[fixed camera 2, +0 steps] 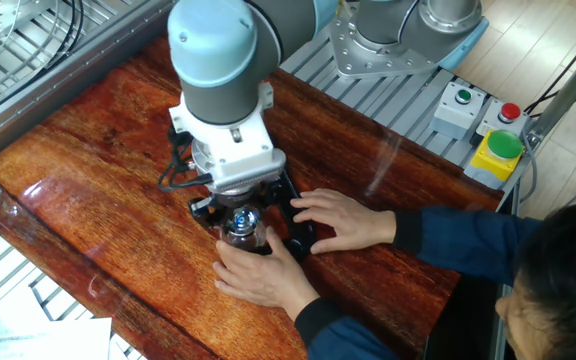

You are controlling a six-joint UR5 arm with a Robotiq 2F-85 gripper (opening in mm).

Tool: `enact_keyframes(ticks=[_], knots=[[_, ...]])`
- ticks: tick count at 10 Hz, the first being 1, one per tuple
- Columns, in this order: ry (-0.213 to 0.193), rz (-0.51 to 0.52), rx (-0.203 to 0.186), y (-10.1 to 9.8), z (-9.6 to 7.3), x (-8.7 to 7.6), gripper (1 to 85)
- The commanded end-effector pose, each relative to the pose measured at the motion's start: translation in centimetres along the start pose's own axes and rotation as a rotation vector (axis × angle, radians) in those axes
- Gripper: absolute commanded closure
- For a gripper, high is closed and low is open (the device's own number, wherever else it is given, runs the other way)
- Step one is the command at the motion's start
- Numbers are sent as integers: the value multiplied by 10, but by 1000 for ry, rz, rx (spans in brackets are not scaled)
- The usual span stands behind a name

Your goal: Screw the lid onto the jar

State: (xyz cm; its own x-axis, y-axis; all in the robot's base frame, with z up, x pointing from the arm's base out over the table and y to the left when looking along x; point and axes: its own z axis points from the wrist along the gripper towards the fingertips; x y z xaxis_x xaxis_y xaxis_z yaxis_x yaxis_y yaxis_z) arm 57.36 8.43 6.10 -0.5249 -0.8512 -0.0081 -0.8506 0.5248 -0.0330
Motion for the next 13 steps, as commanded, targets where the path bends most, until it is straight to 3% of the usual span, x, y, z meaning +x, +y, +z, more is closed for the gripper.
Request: enact_keyframes(ticks=[1, 3, 4, 8, 9, 10, 12, 13], knots=[[-17, 95, 15, -11, 1, -3, 843], [-8, 310, -23, -13, -5, 4, 843], [-5, 389, -20, -13, -6, 6, 843], [-24, 725, 56, -24, 14, 8, 843], [-15, 779, 59, -25, 10, 10, 843], [21, 844, 58, -20, -2, 11, 843], [44, 935, 101, -22, -11, 6, 843], [-3, 966, 125, -33, -3, -1, 837]])
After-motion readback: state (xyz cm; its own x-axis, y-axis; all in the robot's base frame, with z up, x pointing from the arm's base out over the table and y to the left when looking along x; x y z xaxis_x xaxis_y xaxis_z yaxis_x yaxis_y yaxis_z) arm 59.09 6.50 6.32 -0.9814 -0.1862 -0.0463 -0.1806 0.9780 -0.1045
